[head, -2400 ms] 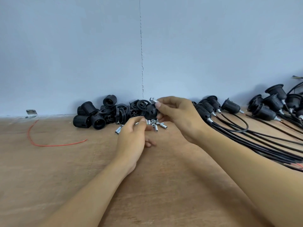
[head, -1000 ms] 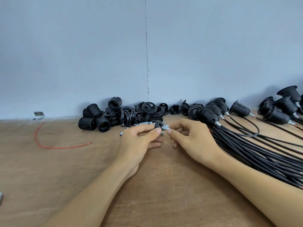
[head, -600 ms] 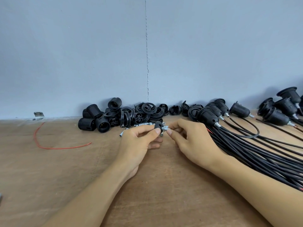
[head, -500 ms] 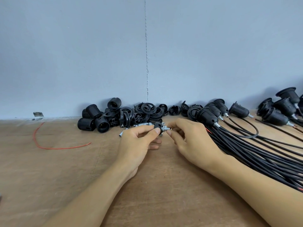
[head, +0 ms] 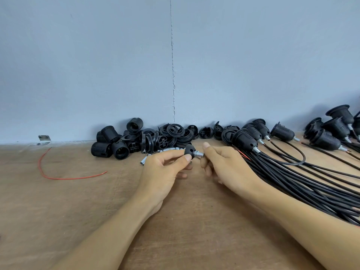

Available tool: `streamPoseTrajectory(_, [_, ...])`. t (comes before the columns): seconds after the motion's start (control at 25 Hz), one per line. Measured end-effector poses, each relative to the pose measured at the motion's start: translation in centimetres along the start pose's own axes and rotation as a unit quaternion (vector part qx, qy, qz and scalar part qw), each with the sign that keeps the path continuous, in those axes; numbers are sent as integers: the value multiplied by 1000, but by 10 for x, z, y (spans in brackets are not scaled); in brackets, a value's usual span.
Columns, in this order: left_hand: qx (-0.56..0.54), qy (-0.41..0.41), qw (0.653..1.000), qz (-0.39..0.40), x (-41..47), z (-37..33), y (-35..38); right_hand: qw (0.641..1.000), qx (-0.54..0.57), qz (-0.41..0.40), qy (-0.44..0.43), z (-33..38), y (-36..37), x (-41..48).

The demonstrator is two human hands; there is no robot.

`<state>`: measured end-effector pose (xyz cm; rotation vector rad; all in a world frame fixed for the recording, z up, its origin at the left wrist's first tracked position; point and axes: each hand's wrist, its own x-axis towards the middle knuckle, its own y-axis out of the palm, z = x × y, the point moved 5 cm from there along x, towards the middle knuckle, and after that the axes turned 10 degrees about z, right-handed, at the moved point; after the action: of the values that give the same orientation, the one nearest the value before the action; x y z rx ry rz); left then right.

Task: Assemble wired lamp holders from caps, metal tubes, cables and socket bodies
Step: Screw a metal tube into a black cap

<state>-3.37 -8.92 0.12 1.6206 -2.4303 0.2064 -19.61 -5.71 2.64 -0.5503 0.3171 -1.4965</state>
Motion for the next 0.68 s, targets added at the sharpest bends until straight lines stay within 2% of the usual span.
streamPoseTrajectory(0.2, [-16,-12,1000,-22,-1,2,-2,993,-73,-30,-85,5,1,-5])
streamPoseTrajectory(0.36, [-10,-16,1000,-19,-1,2,-2,996,-68,-19,-47,1,-2,-2])
streamPoseTrajectory(0.48, [-17,-19,999,-21,-1,2,-2,993,-88,-19,-74,0,0,-1])
streamPoseTrajectory(0.68, [-10,-16,1000,-18,0,3,-1,994,-92,-21,-60,-3,1,1])
